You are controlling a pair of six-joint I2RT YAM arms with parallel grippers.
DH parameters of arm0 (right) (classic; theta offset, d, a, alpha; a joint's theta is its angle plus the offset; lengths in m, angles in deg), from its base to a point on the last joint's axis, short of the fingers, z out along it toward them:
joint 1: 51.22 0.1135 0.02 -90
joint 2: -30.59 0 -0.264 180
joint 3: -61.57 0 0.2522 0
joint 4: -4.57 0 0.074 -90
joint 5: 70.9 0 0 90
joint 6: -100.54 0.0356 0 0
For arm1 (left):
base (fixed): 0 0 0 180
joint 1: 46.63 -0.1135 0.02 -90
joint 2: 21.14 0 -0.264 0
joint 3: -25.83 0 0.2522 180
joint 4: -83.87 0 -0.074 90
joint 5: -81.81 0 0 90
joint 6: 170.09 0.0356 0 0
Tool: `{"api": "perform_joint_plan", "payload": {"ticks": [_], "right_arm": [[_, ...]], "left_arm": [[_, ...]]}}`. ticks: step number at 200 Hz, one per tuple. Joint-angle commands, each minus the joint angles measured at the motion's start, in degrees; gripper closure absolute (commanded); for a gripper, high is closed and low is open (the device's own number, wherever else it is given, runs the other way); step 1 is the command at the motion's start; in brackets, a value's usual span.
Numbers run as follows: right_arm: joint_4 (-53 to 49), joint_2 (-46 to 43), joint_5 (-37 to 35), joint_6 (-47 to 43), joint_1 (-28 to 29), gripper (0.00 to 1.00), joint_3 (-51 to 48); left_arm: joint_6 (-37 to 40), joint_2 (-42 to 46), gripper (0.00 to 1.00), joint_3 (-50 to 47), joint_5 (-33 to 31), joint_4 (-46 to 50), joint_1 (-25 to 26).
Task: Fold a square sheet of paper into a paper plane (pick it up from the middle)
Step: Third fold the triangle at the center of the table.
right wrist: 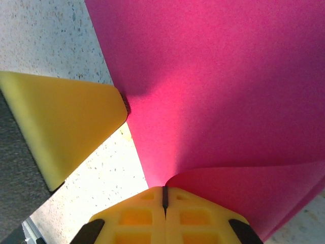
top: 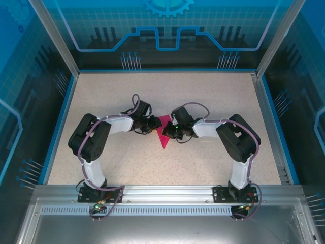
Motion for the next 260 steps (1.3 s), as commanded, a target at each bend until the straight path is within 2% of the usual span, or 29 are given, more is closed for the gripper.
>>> {"api": "perform_joint_plan", "payload": {"ticks": [1,260], "right_arm": [[0.9,1.0,0.1,-0.8,1.0,0.96,0.5],[1.5,2.8,-0.9,-0.3,0.8,0.96,0.9]], "left_arm": [[1.1,-1.4,0.66,1.4,1.4,1.3,0.1],[1.2,-1.7,0.66,1.3,2.0,1.8,0.1]]}}
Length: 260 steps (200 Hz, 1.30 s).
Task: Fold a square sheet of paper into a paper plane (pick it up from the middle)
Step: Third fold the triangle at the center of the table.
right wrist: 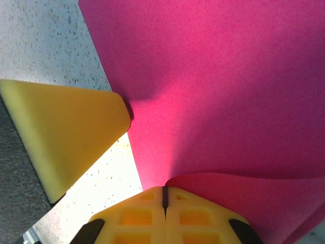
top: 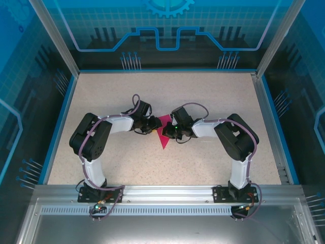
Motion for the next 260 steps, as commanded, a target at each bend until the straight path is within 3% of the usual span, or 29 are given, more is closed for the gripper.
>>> {"api": "perform_joint_plan", "payload": {"ticks": [1,107,147,162,260], "right_arm": [[-0.4,1.5,-0.9,-0.3,0.8,0.96,0.9],[-1.4,3.0,-1.2,-0.3,0.8,0.9,0.9],[-1.7,3.1,-1.4,-0.5,0.8,0.66,0.7],[-1.9,3.0,-1.6,-0.6,0.9,0.62,0.6],[-0.4,2.2,-2.4,-0.4,0.8,0.71,-1.3]], "left_arm": [[1.2,-0.8,0.66,1.1,1.6,1.8,0.1],[-2.9,10.3,0.65,-3.5,-2.2,4.1,-3.3],[-3.2,12.6,0.65,-5.7,-3.0,4.8,-4.2],[-3.3,13.1,0.65,-6.4,-3.3,4.9,-4.5],[-2.5,13.2,0.67,-7.7,2.9,1.6,-4.0]]}}
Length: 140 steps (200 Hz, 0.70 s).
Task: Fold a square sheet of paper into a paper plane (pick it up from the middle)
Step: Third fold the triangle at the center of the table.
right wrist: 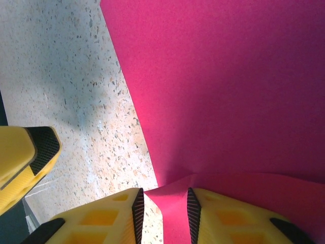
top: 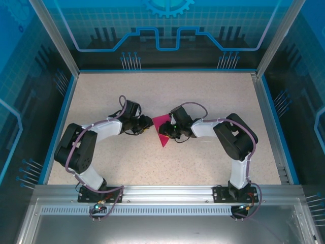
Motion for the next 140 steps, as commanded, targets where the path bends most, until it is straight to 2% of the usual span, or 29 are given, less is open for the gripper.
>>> {"api": "perform_joint_plan", "payload": {"ticks": [1,57,91,140], "right_arm": [[-2.4,1.4,-2.8,-0.6,0.4,0.71,-1.9],[-3.3,1.4,-3.1,-1.0,0.3,1.0,-2.2],[-3.5,1.4,-3.0,-1.0,0.1,1.0,-2.5],[-3.8,1.2,-3.1,-0.9,0.0,1.0,-2.5]], "left_arm": [[0.6,1.1,0.67,-0.6,3.1,-1.1,0.5],[-0.9,-0.7,0.73,-0.8,5.5,-3.7,3.4],[-1.3,-2.7,0.85,-0.5,6.2,-3.8,4.7],[-1.1,-5.6,0.91,0.4,6.5,-2.5,5.3]]}}
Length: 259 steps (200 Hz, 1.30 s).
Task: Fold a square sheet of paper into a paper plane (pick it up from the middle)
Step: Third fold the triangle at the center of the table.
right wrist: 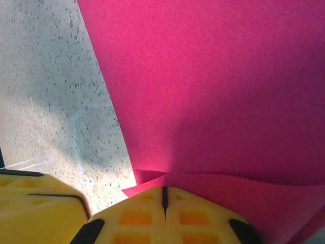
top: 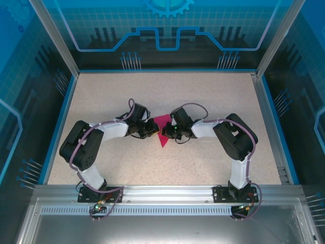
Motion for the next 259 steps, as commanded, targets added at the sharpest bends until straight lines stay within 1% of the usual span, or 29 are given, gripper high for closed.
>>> {"api": "perform_joint_plan", "payload": {"ticks": [1,49,147,180,204,225,259], "right_arm": [[-3.8,1.2,-1.6,-0.4,0.1,1.0,-1.5],[-4.0,1.3,-1.6,-0.3,0.1,1.0,-1.3],[-3.9,0.8,-0.9,-0.5,0.1,1.0,-1.1],[-3.9,0.8,-1.0,-0.5,0.1,1.0,-1.3],[-3.9,0.8,-1.1,-0.6,0.1,1.0,-1.4],[-3.9,0.7,-1.2,-0.5,0.1,1.0,-1.5],[-3.9,0.8,-1.1,-0.3,0.0,1.0,-1.5]], "left_arm": [[-0.7,-1.9,0.9,0.5,1.4,0.7,0.4],[-1.1,-4.1,0.93,1.6,1.3,0.6,0.8],[-1.0,-5.7,0.92,2.3,0.2,0.7,0.7],[-1.1,-5.0,0.92,2.4,0.2,0.3,0.8],[-2.0,-2.7,0.92,0.8,0.2,-3.1,0.8],[-1.1,-2.3,0.92,1.8,-0.9,-0.8,0.8],[-1.2,-5.4,0.92,1.8,-0.3,0.4,1.1]]}}
